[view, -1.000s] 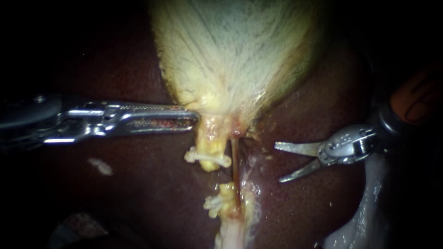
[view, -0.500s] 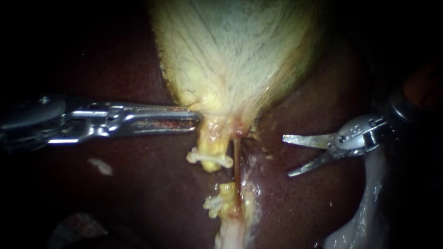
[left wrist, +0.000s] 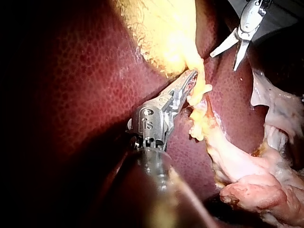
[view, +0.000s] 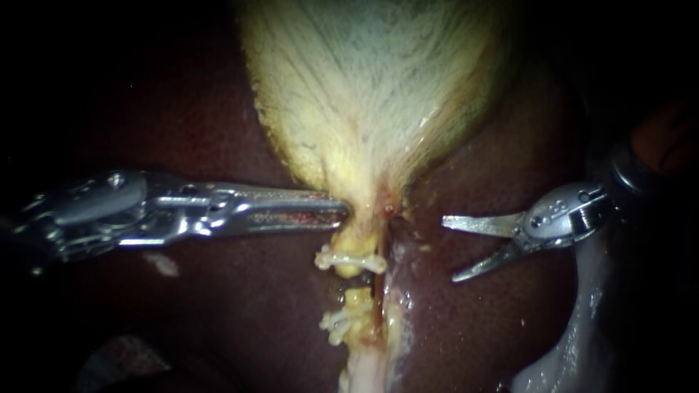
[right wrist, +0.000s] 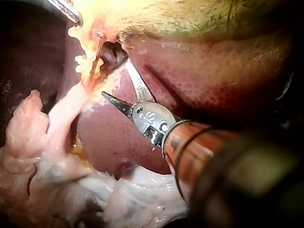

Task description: Go back from the cut left tube

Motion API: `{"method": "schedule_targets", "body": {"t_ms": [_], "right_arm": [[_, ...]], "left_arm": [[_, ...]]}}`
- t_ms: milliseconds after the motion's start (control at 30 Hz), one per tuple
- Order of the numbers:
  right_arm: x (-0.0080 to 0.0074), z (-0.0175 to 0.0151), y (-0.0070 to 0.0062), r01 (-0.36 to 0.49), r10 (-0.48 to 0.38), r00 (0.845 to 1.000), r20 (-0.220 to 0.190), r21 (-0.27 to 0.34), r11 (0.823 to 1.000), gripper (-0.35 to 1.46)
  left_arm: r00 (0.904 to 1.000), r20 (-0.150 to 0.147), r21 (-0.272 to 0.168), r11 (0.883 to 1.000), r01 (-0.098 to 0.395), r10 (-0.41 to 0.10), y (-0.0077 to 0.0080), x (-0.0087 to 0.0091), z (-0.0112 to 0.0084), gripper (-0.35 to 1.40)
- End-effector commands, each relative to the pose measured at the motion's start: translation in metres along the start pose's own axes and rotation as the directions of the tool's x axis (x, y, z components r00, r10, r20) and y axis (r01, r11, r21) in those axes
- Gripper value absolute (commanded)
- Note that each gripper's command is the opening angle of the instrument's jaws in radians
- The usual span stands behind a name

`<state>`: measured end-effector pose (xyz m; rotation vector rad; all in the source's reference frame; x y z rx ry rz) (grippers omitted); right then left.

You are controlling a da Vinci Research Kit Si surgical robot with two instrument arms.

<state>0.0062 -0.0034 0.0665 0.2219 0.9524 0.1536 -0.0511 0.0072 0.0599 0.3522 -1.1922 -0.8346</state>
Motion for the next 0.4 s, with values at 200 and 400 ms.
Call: {"method": "schedule_targets", "body": {"t_ms": [200, 400], "right_arm": [[0.0000, 0.0000, 0.0000, 0.000, 0.000, 1.000, 0.001, -0.001, 1.000, 1.43], [0.0001, -0.0001, 0.0000, 0.000, 0.000, 1.000, 0.001, 0.000, 1.000, 1.43]], "left_arm": [[1.0000, 0.000, 0.000, 1.000, 0.000, 0.000, 0.0000, 0.0000, 0.0000, -0.35], [1.0000, 0.000, 0.000, 1.000, 0.001, -0.001, 0.0001, 0.0000, 0.0000, -0.35]]}}
